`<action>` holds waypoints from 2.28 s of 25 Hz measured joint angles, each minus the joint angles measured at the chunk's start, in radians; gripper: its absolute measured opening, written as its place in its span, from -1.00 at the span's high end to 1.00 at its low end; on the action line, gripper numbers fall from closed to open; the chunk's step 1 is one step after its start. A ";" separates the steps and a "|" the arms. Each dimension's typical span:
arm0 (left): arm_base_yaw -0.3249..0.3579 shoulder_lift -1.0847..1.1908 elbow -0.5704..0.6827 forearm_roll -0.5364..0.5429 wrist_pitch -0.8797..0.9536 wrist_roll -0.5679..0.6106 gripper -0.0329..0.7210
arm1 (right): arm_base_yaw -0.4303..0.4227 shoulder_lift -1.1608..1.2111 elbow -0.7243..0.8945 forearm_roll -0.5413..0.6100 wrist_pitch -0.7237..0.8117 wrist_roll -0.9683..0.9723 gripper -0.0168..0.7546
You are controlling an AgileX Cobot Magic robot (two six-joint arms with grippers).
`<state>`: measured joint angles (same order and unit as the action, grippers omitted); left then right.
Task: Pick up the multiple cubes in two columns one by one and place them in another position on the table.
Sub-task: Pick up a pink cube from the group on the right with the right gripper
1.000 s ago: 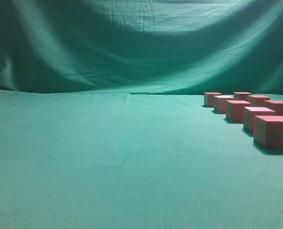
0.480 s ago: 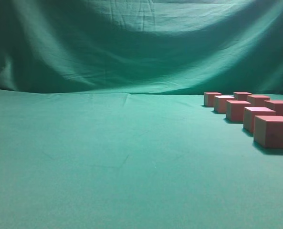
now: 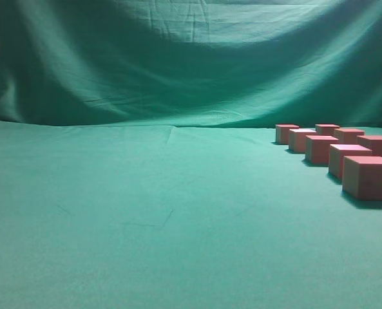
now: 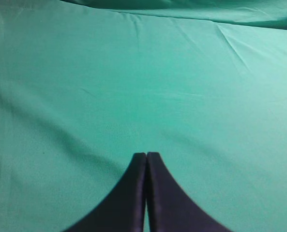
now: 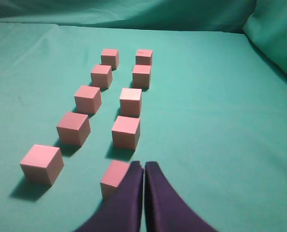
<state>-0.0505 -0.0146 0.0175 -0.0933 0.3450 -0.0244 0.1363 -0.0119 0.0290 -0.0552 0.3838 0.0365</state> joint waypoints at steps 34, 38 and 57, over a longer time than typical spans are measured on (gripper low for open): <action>0.000 0.000 0.000 0.000 0.000 0.000 0.91 | 0.050 0.682 -0.506 0.468 0.337 -0.290 0.96; 0.000 0.000 0.000 0.000 0.000 0.000 0.91 | 0.050 0.861 -0.629 0.468 0.485 -0.275 0.96; 0.000 0.000 0.000 0.000 0.000 0.000 0.91 | 0.463 1.388 -0.880 -0.040 0.478 0.253 0.96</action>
<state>-0.0505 -0.0146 0.0175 -0.0933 0.3450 -0.0244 0.5998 1.3761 -0.8511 -0.0947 0.8622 0.2897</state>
